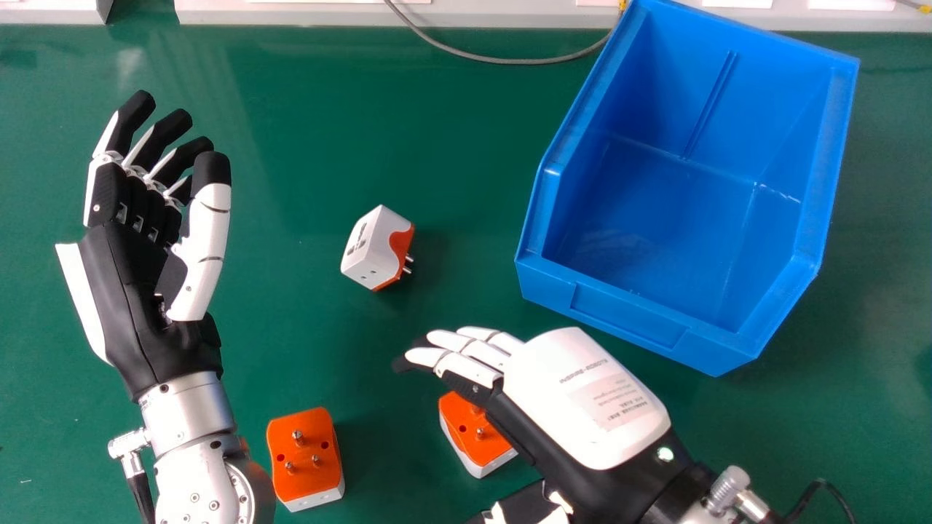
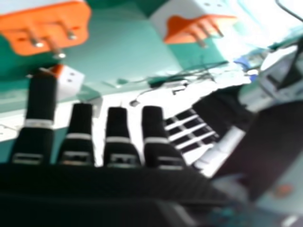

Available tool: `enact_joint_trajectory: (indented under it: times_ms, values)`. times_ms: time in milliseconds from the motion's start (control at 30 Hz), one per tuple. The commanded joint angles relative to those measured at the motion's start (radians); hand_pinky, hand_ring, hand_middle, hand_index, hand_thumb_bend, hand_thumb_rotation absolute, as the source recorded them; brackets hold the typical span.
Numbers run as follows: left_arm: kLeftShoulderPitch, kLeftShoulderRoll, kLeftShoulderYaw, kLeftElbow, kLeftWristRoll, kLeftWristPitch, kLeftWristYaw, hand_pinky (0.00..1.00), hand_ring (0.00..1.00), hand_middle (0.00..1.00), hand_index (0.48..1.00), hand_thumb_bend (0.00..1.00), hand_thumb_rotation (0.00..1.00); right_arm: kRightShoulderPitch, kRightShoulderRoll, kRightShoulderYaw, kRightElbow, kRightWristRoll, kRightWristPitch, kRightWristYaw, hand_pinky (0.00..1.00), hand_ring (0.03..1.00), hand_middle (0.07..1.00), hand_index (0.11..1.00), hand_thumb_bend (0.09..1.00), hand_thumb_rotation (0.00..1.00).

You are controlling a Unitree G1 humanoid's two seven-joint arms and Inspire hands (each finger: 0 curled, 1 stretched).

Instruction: Pick all objects and put in blue box

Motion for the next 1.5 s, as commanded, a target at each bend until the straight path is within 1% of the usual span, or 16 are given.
enact_joint_trajectory:
  times_ms: [0, 67, 233, 400, 533, 633, 700, 767, 833, 933, 1033, 1167, 1267, 1333, 1467]
  values:
    - [-0.007, 0.006, -0.005, -0.010, 0.008, -0.015, -0.004, 0.64, 0.70, 0.76, 0.800, 0.65, 0.40, -0.010, -0.002, 0.013, -0.037, -0.011, 0.020, 0.009, 0.60, 0.872, 0.891, 0.827, 0.730, 0.38]
    - [-0.007, 0.007, -0.003, -0.009, 0.007, -0.018, -0.003, 0.64, 0.70, 0.76, 0.802, 0.65, 0.41, -0.015, -0.003, 0.022, -0.038, -0.026, 0.034, 0.013, 0.61, 0.880, 0.902, 0.831, 0.746, 0.37]
    - [-0.005, 0.009, -0.003, -0.012, -0.001, -0.021, -0.011, 0.65, 0.71, 0.76, 0.805, 0.64, 0.41, -0.030, -0.003, 0.041, -0.024, -0.058, 0.049, -0.007, 0.63, 0.890, 0.917, 0.845, 0.768, 0.36]
    - [-0.005, 0.007, -0.002, -0.014, 0.001, -0.015, -0.010, 0.65, 0.71, 0.76, 0.807, 0.65, 0.41, -0.054, 0.001, 0.059, 0.016, -0.102, 0.070, -0.042, 0.64, 0.895, 0.925, 0.856, 0.779, 0.35]
    - [-0.006, 0.005, -0.003, -0.015, -0.003, -0.015, -0.010, 0.65, 0.71, 0.76, 0.806, 0.65, 0.41, -0.070, -0.003, 0.072, 0.030, -0.122, 0.092, -0.038, 0.65, 0.894, 0.928, 0.859, 0.785, 0.32]
    - [-0.006, 0.007, -0.003, -0.016, -0.009, -0.015, -0.016, 0.65, 0.71, 0.76, 0.805, 0.65, 0.40, -0.089, -0.002, 0.083, 0.052, -0.126, 0.107, -0.036, 0.66, 0.897, 0.932, 0.863, 0.778, 0.30]
    - [-0.006, 0.007, -0.003, -0.016, -0.008, -0.016, -0.015, 0.65, 0.71, 0.76, 0.807, 0.65, 0.41, -0.102, -0.002, 0.091, 0.071, -0.128, 0.113, -0.042, 0.67, 0.896, 0.934, 0.864, 0.779, 0.27]
    - [-0.006, 0.006, 0.000, -0.016, 0.001, -0.018, -0.007, 0.65, 0.71, 0.76, 0.807, 0.65, 0.41, -0.120, -0.002, 0.102, 0.092, -0.136, 0.129, -0.032, 0.67, 0.895, 0.934, 0.865, 0.780, 0.25]
    - [-0.005, 0.005, 0.001, -0.016, 0.005, -0.019, -0.003, 0.65, 0.71, 0.76, 0.807, 0.65, 0.41, -0.134, -0.002, 0.110, 0.111, -0.137, 0.141, -0.027, 0.68, 0.899, 0.938, 0.869, 0.780, 0.24]
    - [-0.002, 0.005, 0.000, -0.020, -0.004, -0.016, -0.008, 0.65, 0.71, 0.76, 0.809, 0.65, 0.41, -0.148, -0.004, 0.117, 0.132, -0.131, 0.151, -0.027, 0.68, 0.901, 0.940, 0.872, 0.781, 0.22]
    - [-0.002, 0.006, 0.002, -0.018, -0.002, -0.017, -0.008, 0.66, 0.71, 0.77, 0.812, 0.64, 0.41, -0.158, -0.006, 0.123, 0.145, -0.129, 0.157, -0.024, 0.68, 0.900, 0.939, 0.873, 0.784, 0.20]
    - [-0.004, 0.006, 0.000, -0.014, -0.004, -0.019, -0.012, 0.66, 0.71, 0.77, 0.810, 0.65, 0.41, -0.173, -0.006, 0.130, 0.168, -0.118, 0.165, -0.022, 0.67, 0.901, 0.938, 0.874, 0.786, 0.18]
    - [-0.007, 0.006, 0.001, -0.011, -0.003, -0.019, -0.012, 0.66, 0.71, 0.76, 0.809, 0.65, 0.41, -0.182, -0.008, 0.134, 0.182, -0.123, 0.176, -0.020, 0.67, 0.903, 0.938, 0.874, 0.784, 0.17]
    - [-0.007, 0.005, 0.000, -0.013, 0.000, -0.017, -0.010, 0.66, 0.71, 0.76, 0.808, 0.65, 0.41, -0.186, -0.008, 0.134, 0.191, -0.118, 0.178, -0.021, 0.67, 0.902, 0.938, 0.874, 0.784, 0.15]
    - [-0.007, 0.004, -0.001, -0.014, -0.003, -0.013, -0.011, 0.66, 0.71, 0.76, 0.808, 0.65, 0.41, -0.196, -0.014, 0.138, 0.203, -0.123, 0.184, -0.023, 0.67, 0.903, 0.938, 0.875, 0.792, 0.13]
